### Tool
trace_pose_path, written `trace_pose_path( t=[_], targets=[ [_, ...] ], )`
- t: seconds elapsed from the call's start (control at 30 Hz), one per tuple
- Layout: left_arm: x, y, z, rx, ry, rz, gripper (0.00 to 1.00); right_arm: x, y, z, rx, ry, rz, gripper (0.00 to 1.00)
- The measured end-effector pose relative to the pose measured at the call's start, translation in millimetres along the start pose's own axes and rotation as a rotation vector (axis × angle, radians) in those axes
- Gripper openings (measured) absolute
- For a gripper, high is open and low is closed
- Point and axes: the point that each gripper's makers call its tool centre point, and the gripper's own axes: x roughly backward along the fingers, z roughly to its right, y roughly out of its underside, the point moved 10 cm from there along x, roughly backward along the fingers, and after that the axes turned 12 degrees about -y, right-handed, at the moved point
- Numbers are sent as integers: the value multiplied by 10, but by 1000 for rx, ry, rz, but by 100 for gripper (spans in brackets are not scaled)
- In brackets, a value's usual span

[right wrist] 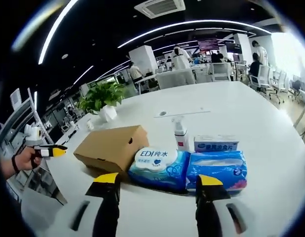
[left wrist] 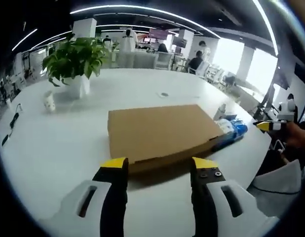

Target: Operate the shoe box by opening the lid, removing the specified soft item, and placing it in the target area until the item is outside and the box remains undamaged.

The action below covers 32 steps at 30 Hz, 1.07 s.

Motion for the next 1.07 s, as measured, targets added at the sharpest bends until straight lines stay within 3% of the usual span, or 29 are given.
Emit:
trace_pose_path(
  t=[0.3,0.53,0.6,0.8,0.9,1.07],
  targets=[
    [119,64,155,13,33,39,55,315,1,106,11,17,63,69],
    [157,72,196,-4,19,44,55,412,95,105,23,18,64,71],
    [158,117,187,-8,0,13,56,435,126,108,15,22,67,71],
    [205,164,210,14,-5,28,56,490,224,110,4,33,70,71],
    [212,199,190,-34,-41,-4,55,506,262,126,-9,42,74,71],
    [258,211,184,-10,-24,15,56,520,299,123,-21,48,82,71]
  ],
)
